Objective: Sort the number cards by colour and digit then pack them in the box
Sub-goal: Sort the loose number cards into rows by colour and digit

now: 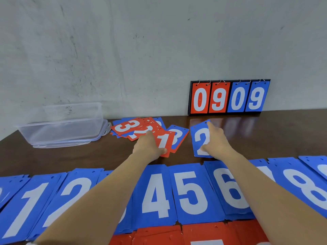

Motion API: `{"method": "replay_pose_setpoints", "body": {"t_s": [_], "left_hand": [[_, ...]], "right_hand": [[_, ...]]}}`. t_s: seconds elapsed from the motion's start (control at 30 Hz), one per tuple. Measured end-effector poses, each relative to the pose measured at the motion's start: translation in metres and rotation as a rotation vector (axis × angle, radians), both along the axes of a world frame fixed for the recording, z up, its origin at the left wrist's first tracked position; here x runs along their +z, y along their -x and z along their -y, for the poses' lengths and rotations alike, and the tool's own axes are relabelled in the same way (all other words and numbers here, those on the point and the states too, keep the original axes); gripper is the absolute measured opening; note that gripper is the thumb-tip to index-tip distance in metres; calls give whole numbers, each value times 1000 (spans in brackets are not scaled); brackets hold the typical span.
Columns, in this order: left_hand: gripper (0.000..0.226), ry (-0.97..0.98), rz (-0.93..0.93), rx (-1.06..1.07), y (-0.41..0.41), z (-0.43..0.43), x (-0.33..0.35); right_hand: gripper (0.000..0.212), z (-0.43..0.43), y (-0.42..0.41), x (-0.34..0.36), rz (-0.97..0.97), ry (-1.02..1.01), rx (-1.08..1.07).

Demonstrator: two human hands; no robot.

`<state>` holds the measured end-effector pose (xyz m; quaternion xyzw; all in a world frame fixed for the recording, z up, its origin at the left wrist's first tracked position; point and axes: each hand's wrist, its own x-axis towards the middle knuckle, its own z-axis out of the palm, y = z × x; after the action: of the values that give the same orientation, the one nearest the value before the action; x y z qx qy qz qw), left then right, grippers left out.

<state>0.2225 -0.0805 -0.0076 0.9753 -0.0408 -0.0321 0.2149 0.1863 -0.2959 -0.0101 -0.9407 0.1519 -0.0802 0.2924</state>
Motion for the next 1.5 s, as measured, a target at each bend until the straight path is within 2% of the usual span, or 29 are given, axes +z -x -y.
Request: {"method": "replay_pose_setpoints", "body": {"t_s": [0.07, 0.13, 0.2, 0.27, 0.47, 0.63, 0.77, 0.97, 1.2, 1.37, 1.5], "left_hand": [[71, -111, -5, -4, -1, -3, -3], [77, -199, -4, -24, 2, -5, -6], [83, -229, -1, -52, 3, -8, -7], [80, -208, 7, -70, 3, -11, -7], [52, -76, 39, -58, 1, -12, -7], [61, 9, 35, -46, 3, -10, -2], [68, 173, 25, -53, 4, -15, 5], [33, 471, 125, 21, 5, -29, 13], [17, 635, 226, 54, 17, -72, 33], [16, 734, 216, 114, 38, -127, 50], [41, 784, 173, 192, 65, -174, 64]], "right_hand": [[93, -1, -2, -3, -2, -8, -21], [89, -1, -1, -4, -23, 4, -34], [84, 0, -1, -4, -31, 13, -46], [80, 2, -1, -4, -34, 11, -50], [87, 8, 5, 0, 52, -154, -100], [78, 8, 8, 9, 108, -214, -120], [62, 5, 8, 14, 158, -259, -116], [48, -7, 10, 21, 223, -289, -109], [34, -34, 19, 42, 289, -359, -106], [23, -70, 28, 56, 317, -397, -89], [24, -107, 44, 59, 310, -443, -73]]}}
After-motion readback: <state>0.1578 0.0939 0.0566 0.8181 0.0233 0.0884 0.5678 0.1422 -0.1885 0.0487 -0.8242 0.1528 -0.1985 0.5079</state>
